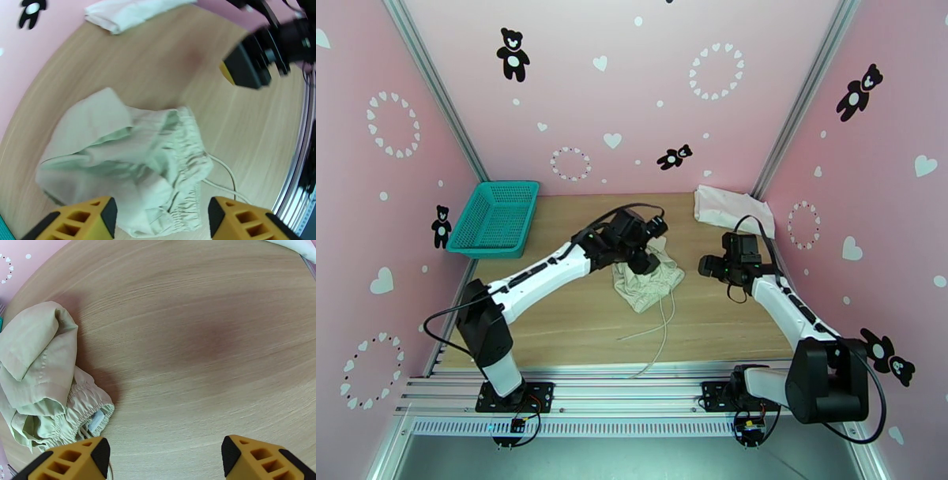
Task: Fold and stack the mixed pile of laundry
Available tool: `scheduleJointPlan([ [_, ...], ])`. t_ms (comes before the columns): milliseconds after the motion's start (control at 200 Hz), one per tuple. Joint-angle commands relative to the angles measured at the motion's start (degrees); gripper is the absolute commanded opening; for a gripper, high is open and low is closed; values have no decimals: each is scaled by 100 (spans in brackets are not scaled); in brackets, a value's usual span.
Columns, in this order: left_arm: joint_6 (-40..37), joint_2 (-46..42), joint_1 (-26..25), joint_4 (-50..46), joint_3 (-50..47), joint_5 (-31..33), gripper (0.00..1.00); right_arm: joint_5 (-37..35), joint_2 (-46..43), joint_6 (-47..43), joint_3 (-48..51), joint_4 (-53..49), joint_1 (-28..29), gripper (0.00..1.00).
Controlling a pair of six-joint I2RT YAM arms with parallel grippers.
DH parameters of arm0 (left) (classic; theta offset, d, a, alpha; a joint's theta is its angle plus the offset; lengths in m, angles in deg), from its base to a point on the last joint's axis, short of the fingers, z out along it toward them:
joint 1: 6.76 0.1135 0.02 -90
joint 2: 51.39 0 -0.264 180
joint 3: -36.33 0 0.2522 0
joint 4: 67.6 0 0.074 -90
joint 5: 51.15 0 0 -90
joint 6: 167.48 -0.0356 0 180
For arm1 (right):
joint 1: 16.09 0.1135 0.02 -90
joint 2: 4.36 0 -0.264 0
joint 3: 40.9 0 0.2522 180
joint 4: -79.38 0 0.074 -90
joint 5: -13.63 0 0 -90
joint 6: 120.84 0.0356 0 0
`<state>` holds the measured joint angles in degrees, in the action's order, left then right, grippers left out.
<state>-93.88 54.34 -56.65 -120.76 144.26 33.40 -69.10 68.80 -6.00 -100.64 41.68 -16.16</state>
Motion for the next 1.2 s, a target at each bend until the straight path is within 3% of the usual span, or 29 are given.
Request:
scheduleJointPlan([
  [0, -1324, 817, -250, -848, 396, 145, 66, -6, -274, 192, 220, -216, -179, 80],
  [135, -1752, 1592, -533, -1034, 1020, 476, 67, 33, -472, 132, 349, -284, -380, 80],
  [365, -2057, 2296, -575, -1199, 1634, 819, 68, 232, -524, 103, 444, -285, -499, 81],
  [666, -2168, 2726, -571, -911, 1780, 1192, 58, 276, -487, 93, 456, -255, -498, 81],
  [766, -2209, 2837, -575, -947, 1841, 1229, 44, 275, -489, 91, 453, -250, -500, 81],
  [866, -2079, 2749, -571, -869, 1893, 1160, 17, 271, -498, 107, 449, -268, -493, 81],
  [941, -1826, 2432, -552, -635, 1911, 1063, 4, 329, -522, 124, 421, -301, -495, 81],
  [986, -1587, 2237, -509, -532, 2030, 1006, 0, 430, -538, 139, 385, -322, -494, 81],
  [1191, -207, 1432, -41, -849, 3425, 594, 0, 944, -646, 249, 291, -244, -490, 81],
])
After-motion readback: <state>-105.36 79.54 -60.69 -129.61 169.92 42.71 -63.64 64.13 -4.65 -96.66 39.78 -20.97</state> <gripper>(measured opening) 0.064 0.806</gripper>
